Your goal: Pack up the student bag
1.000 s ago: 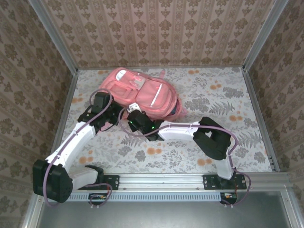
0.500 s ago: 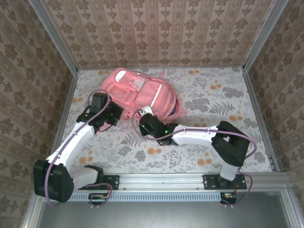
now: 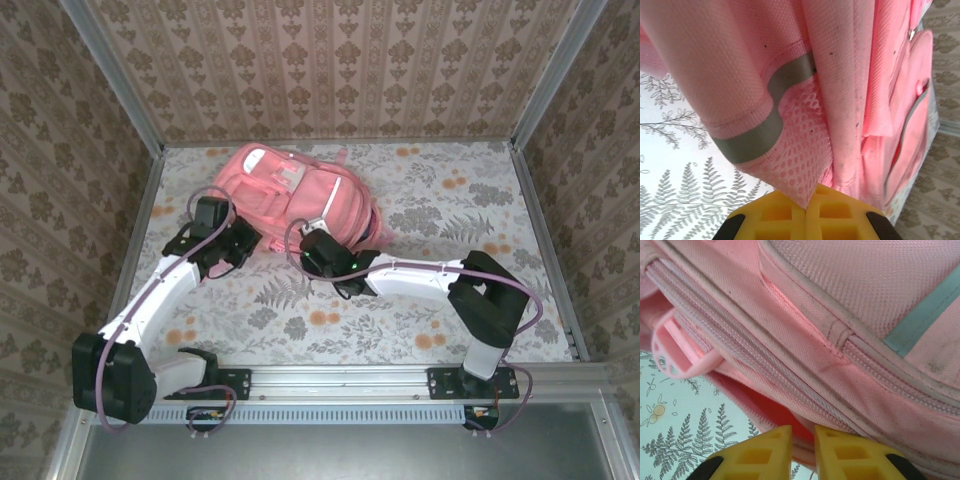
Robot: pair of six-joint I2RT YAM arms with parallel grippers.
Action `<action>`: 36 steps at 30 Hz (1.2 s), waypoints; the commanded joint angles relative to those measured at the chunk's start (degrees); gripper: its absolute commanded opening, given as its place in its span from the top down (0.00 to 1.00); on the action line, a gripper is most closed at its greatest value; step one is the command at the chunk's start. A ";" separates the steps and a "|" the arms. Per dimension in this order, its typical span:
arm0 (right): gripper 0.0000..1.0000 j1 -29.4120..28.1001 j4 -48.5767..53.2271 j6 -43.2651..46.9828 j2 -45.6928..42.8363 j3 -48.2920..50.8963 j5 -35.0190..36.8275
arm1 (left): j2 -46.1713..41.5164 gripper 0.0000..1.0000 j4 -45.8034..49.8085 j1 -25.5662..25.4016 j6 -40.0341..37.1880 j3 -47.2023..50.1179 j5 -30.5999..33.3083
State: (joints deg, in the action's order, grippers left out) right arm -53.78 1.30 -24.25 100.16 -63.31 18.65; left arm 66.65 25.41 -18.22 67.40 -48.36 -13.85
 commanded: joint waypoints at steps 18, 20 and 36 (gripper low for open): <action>0.61 5.73 4.48 -7.20 -13.20 7.75 -1.43 | 5.35 0.68 15.10 -7.47 -52.43 -13.44 -2.76; 0.60 6.65 5.05 -8.40 -15.79 9.46 -1.48 | 8.13 0.65 15.37 -10.79 -57.14 -15.65 -1.56; 0.57 11.51 8.78 -15.45 -33.46 21.07 -2.36 | 25.98 0.52 12.96 -23.28 -74.68 -22.88 17.25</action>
State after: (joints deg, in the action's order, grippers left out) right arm -42.59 8.01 -37.82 68.25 -43.53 17.06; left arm 91.61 38.98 -40.29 -2.50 -69.89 -1.65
